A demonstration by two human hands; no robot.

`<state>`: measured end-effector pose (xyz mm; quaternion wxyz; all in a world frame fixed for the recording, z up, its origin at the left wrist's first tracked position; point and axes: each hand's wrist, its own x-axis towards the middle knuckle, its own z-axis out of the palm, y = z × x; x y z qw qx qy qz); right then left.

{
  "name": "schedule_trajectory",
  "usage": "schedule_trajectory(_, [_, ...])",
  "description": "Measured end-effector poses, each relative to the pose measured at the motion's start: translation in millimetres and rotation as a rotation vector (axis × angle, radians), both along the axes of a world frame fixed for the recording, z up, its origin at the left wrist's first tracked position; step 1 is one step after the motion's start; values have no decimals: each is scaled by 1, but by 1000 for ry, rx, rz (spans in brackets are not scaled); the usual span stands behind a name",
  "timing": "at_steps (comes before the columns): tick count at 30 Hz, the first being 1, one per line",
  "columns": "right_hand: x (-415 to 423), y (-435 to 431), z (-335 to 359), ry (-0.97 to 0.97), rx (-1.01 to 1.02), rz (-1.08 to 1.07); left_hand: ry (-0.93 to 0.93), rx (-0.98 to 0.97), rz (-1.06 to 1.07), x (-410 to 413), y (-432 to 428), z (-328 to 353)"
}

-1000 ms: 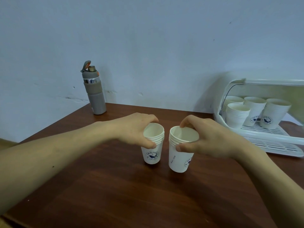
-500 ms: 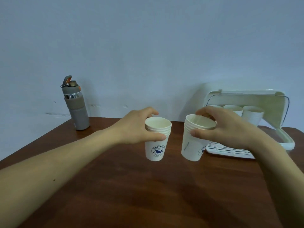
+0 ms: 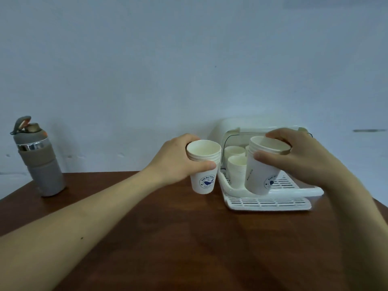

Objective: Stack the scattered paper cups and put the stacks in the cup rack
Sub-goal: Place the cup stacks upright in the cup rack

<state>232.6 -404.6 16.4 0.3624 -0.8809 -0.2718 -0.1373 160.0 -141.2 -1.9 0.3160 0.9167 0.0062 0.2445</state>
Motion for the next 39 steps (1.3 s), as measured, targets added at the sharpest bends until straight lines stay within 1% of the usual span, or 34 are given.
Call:
schedule_trajectory(5, [16,-16,-2,-13,86,-132,-45,-15,-52,26,-24,-4])
schedule_trajectory(10, [25,-31,-2,-52,229,-366,-113,-12,-102,47,-53,-5])
schedule_trajectory(15, [32,-40,-5,-74,320,-491,-133,38,-150,74,-83,0])
schedule_trajectory(19, [39,-42,-9,-70,351,-537,-155,107,-188,95,-101,-2])
schedule_trajectory(23, [43,-46,-12,-83,360,-577,-134,204,-176,115,-112,-13])
schedule_trajectory(28, [48,-47,-15,-142,389,-605,-75,284,-129,139,-120,-29])
schedule_trajectory(32, [56,-45,-27,-156,398,-607,-8,401,-43,154,-125,-42])
schedule_trajectory(36, [65,-40,-43,-131,388,-587,43,444,46,162,-125,-54])
schedule_trajectory(39, [71,-36,-55,-108,357,-575,71,443,70,165,-125,-59])
